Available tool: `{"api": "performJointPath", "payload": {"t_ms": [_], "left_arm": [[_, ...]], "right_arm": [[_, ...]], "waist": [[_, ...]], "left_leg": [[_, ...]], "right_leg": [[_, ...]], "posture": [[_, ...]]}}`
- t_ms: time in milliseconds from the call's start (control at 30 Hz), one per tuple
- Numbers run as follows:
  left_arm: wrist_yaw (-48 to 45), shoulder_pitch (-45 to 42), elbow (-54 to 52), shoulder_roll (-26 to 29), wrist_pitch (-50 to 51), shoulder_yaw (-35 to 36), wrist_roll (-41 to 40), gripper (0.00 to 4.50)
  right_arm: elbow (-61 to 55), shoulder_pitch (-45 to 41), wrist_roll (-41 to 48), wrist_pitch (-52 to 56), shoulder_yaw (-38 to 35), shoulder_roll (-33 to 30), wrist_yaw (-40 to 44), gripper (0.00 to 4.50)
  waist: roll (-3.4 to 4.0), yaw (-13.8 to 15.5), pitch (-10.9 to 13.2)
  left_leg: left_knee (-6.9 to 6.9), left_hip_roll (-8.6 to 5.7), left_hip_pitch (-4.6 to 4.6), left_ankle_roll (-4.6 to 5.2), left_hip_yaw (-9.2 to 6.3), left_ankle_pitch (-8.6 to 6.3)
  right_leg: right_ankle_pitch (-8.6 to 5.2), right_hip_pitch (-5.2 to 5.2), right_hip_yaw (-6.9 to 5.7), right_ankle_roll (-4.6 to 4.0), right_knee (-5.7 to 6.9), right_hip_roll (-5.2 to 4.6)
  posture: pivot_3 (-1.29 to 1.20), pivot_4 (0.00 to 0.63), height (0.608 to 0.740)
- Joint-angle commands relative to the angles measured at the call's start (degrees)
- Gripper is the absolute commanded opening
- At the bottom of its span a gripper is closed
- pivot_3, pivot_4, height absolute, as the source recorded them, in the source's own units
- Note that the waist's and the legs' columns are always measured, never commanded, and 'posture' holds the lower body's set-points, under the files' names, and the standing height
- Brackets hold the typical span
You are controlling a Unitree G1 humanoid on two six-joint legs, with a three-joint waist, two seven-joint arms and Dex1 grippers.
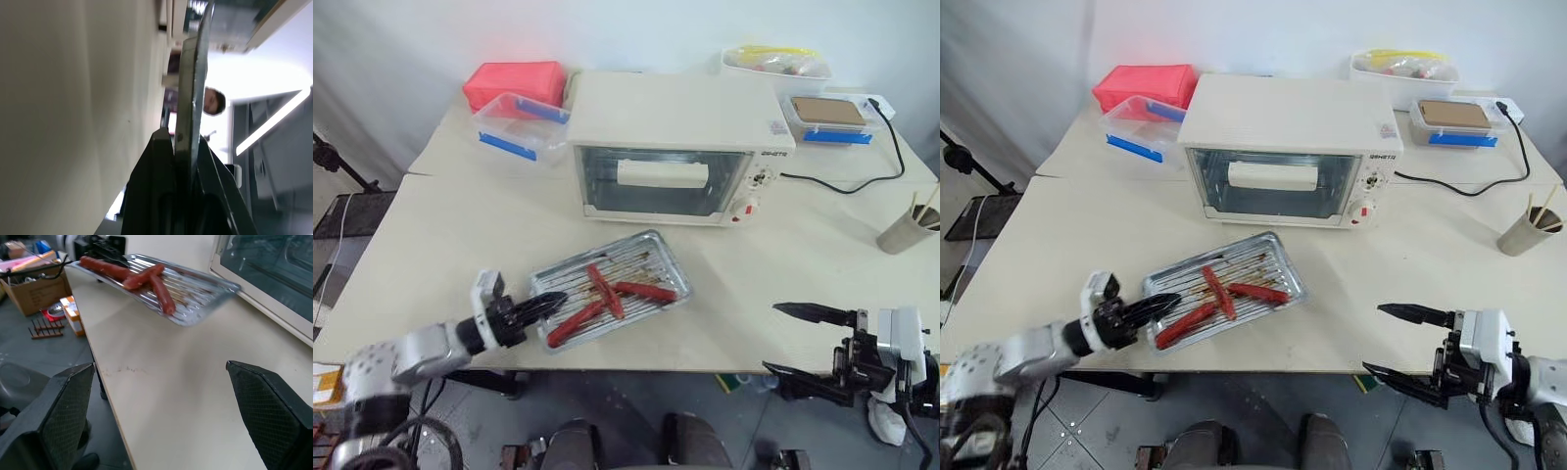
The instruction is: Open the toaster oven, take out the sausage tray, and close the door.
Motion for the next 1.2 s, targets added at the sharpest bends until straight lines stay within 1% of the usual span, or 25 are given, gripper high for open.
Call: {"api": "performJointPath", "payload": {"t_ms": [33, 167, 300, 400, 500, 567, 600, 633, 733, 767, 833, 900, 933, 1000, 1033, 1100, 1200], "left_arm": [[-1.4, -8.2, 7.8, -2.1, 2.5, -5.2, 5.6, 0.00], [-7.0, -16.6, 13.5, -4.7, 5.6, -8.1, 17.0, 0.00], [-12.6, -21.4, 17.0, -7.3, 6.0, -9.2, 27.6, 0.00], [-16.5, -27.2, 21.0, -11.4, 2.2, -12.1, 38.1, 0.00], [-21.4, -30.0, 22.5, -12.8, 1.3, -13.2, 45.2, 0.00], [-24.2, -30.9, 22.7, -13.0, 1.3, -12.8, 48.6, 0.63], [-25.9, -31.1, 22.4, -13.0, 1.6, -12.7, 49.9, 0.84], [-27.1, -31.3, 22.3, -12.9, 1.8, -12.3, 51.2, 1.18], [-31.0, -30.7, 20.4, -11.4, 2.6, -11.7, 54.4, 2.16], [-32.5, -30.3, 19.3, -10.7, 2.9, -12.0, 55.3, 2.41], [-34.8, -29.5, 17.6, -9.1, 3.1, -12.1, 57.1, 3.07], [-37.3, -28.1, 14.8, -6.4, 2.8, -12.7, 58.7, 3.56], [-39.2, -27.2, 12.4, -4.7, 1.6, -13.7, 59.7, 3.89], [-43.9, -24.7, 6.7, -0.5, -1.1, -16.0, 61.4, 4.33], [-49.1, -22.1, 1.8, 3.0, -6.0, -17.3, 62.8, 4.49], [-57.9, -17.2, -6.2, 8.5, -16.8, -18.7, 66.2, 4.49], [-64.3, -10.3, -10.7, 12.7, -30.4, -14.5, 69.7, 4.49]], "right_arm": [[-3.5, 3.9, 0.2, -1.4, -3.7, 1.0, -1.0, 4.45], [-4.1, 7.3, -0.2, -2.2, -5.3, 1.7, -1.8, 4.45], [-5.0, 8.1, -0.1, -2.1, -5.6, 2.1, -3.3, 4.45], [-7.2, 8.5, 0.2, -1.3, -5.6, 2.4, -5.5, 4.45], [-8.0, 8.7, 0.3, -1.0, -5.3, 2.5, -6.4, 4.45], [-8.2, 8.6, 0.3, -1.0, -5.2, 2.6, -6.9, 4.50], [-8.2, 8.6, 0.3, -1.1, -5.2, 2.6, -7.0, 4.50], [-8.1, 8.5, 0.3, -1.2, -5.1, 2.6, -7.1, 4.50], [-7.5, 8.0, 0.1, -1.4, -4.7, 2.4, -7.2, 4.50], [-7.3, 7.8, 0.0, -1.5, -4.5, 2.4, -7.1, 4.50], [-6.9, 7.5, -0.2, -1.6, -4.1, 2.3, -7.0, 4.50], [-6.2, 6.9, -0.4, -1.8, -3.8, 2.1, -6.6, 4.50], [-5.7, 6.5, -0.5, -1.9, -3.6, 1.9, -6.3, 4.50], [-4.6, 5.6, -0.8, -2.0, -3.3, 1.6, -5.6, 4.50], [-3.7, 4.9, -0.9, -2.1, -3.0, 1.3, -5.1, 4.50], [-2.2, 3.6, -1.2, -2.4, -2.6, 0.8, -4.2, 4.50], [-0.2, 1.8, -1.5, -2.9, -2.0, 0.2, -3.1, 4.50]], "waist": [[-0.01, 0.6, 0.0], [-0.01, 0.7, 0.0], [0.06, 1.4, 0.0], [0.20, 2.2, -0.1], [0.40, 2.6, -0.2], [0.41, 2.5, -0.3], [0.41, 2.3, -0.3], [0.41, 2.3, -0.2], [0.34, 1.9, -0.2], [0.32, 1.8, -0.2], [0.24, 1.4, -0.1], [0.15, 0.7, -0.1], [0.14, 0.3, -0.1], [0.10, -0.6, -0.1], [0.09, -1.1, -0.1], [0.07, -2.3, 0.0], [0.14, -2.7, 0.0]], "left_leg": [[0.01, -0.02, -0.02, 0.00, 0.03, 0.00], [0.01, -0.07, -0.06, 0.02, 0.13, 0.02], [0.03, -0.13, -0.05, 0.07, 0.08, 0.07], [0.05, -0.19, -0.04, 0.10, -0.01, 0.09], [0.04, -0.51, -0.05, 0.14, -0.57, 0.10], [0.02, -0.69, -0.05, 0.17, -0.79, 0.09], [-0.01, -0.79, -0.08, 0.20, -0.95, 0.09], [-0.06, -0.92, -0.11, 0.28, -1.25, 0.12], [-0.05, -1.03, -0.20, 0.55, -1.37, 0.14], [-0.05, -1.04, -0.21, 0.59, -1.36, 0.15], [-0.06, -1.03, -0.23, 0.60, -1.36, 0.15], [-0.06, -1.00, -0.25, 0.60, -1.38, 0.16], [-0.08, -0.97, -0.25, 0.60, -1.38, 0.16], [-0.13, -0.92, -0.20, 0.56, -1.36, 0.18], [-0.23, -0.90, -0.18, 0.47, -1.35, 0.23], [-0.53, -0.88, -0.04, 0.34, -1.26, 0.32], [-0.91, -0.83, -0.01, 0.17, -1.28, 0.48]], "right_leg": [[0.00, 0.01, -0.02, 0.00, -0.02, 0.01], [0.01, 0.03, -0.08, 0.02, -0.09, 0.03], [0.07, 0.13, -0.09, 0.12, -0.14, 0.00], [0.12, 0.25, -0.14, 0.22, -0.24, -0.05], [0.19, 0.69, -0.17, 0.32, -0.56, -0.08], [0.19, 0.84, -0.27, 0.33, -0.62, -0.25], [0.19, 0.86, -0.34, 0.33, -0.62, -0.40], [0.20, 0.86, -0.41, 0.35, -0.61, -0.57], [0.23, 0.85, -0.46, 0.40, -0.66, -0.68], [0.26, 0.85, -0.46, 0.46, -0.69, -0.68], [0.30, 0.84, -0.49, 0.53, -0.74, -0.67], [0.32, 0.84, -0.54, 0.58, -0.77, -0.66], [0.33, 0.84, -0.55, 0.59, -0.78, -0.65], [0.34, 0.84, -0.55, 0.60, -0.77, -0.65], [0.34, 0.83, -0.55, 0.60, -0.78, -0.64], [0.33, 0.77, -0.45, 0.59, -0.80, -0.61], [0.27, 0.63, -0.46, 0.49, -0.89, -0.51]], "posture": [[0.00, 0.150, 0.740], [0.00, 0.150, 0.740], [0.00, 0.150, 0.740], [0.00, 0.150, 0.740], [0.00, 0.150, 0.740], [0.00, 0.150, 0.740], [0.00, 0.150, 0.740], [0.00, 0.150, 0.740], [0.00, 0.150, 0.740], [0.00, 0.150, 0.740], [0.00, 0.150, 0.740], [0.00, 0.150, 0.740], [0.00, 0.150, 0.740], [0.00, 0.150, 0.740], [0.00, 0.150, 0.740], [0.00, 0.150, 0.740], [0.00, 0.150, 0.740]]}}
